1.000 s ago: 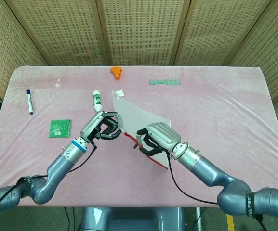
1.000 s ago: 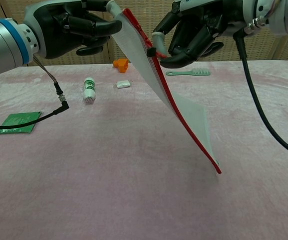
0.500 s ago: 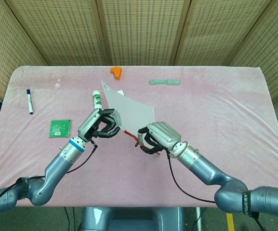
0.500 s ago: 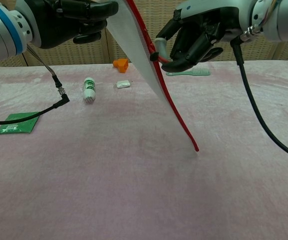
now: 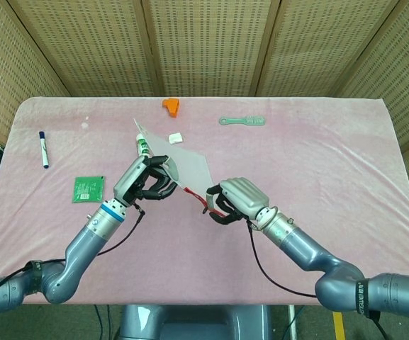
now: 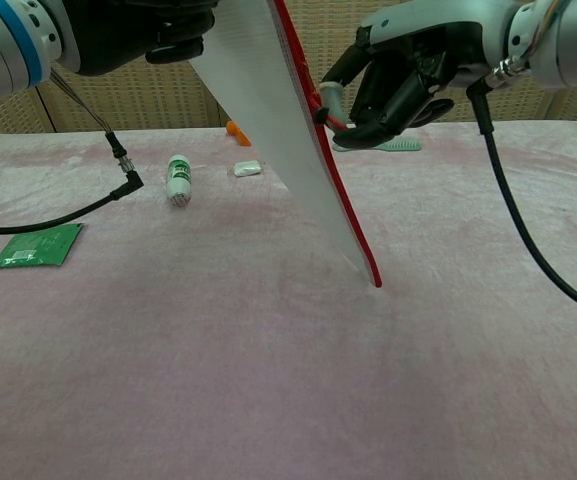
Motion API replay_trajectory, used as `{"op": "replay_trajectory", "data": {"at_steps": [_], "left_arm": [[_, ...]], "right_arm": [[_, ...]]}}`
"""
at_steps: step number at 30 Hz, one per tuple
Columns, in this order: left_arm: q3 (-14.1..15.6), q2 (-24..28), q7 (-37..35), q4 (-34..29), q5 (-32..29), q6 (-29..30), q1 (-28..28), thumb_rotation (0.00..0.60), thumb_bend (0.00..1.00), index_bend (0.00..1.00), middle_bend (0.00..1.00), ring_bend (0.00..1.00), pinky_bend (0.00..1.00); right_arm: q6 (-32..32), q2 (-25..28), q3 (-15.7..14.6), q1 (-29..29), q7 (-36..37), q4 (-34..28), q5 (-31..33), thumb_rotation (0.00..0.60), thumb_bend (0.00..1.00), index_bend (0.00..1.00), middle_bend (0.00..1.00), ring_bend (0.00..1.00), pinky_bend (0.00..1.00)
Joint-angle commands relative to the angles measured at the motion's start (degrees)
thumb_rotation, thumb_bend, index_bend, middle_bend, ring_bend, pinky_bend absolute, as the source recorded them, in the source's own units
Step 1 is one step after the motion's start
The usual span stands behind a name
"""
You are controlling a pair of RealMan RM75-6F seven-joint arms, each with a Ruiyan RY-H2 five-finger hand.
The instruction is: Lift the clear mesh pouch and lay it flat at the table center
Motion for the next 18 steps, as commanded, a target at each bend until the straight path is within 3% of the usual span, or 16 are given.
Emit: {"op": "replay_trajectory", "data": {"at_steps": [1,18], "left_arm": [[-0.21,0.16,0.15,-0.21,-0.21,0.01,0.00,0.600,0.63,0.86,0.90,0.81,0.91],[-1.94,1.58,-0.13,-1.29,-1.20,0.47,0.30,0.600,0.63,0.86,0.90,0.81,0.91]], "right_arm": [[0.00,0.01,-0.21,0.11,-0.47,0.16,0.52,0.600,0.90,0.80,0.98,0.92,1.00],[-0.96,0.12,-1.31,0.41,-2.08,1.24,2.25,0.600,0.90,0.80,0.98,0.92,1.00]]}}
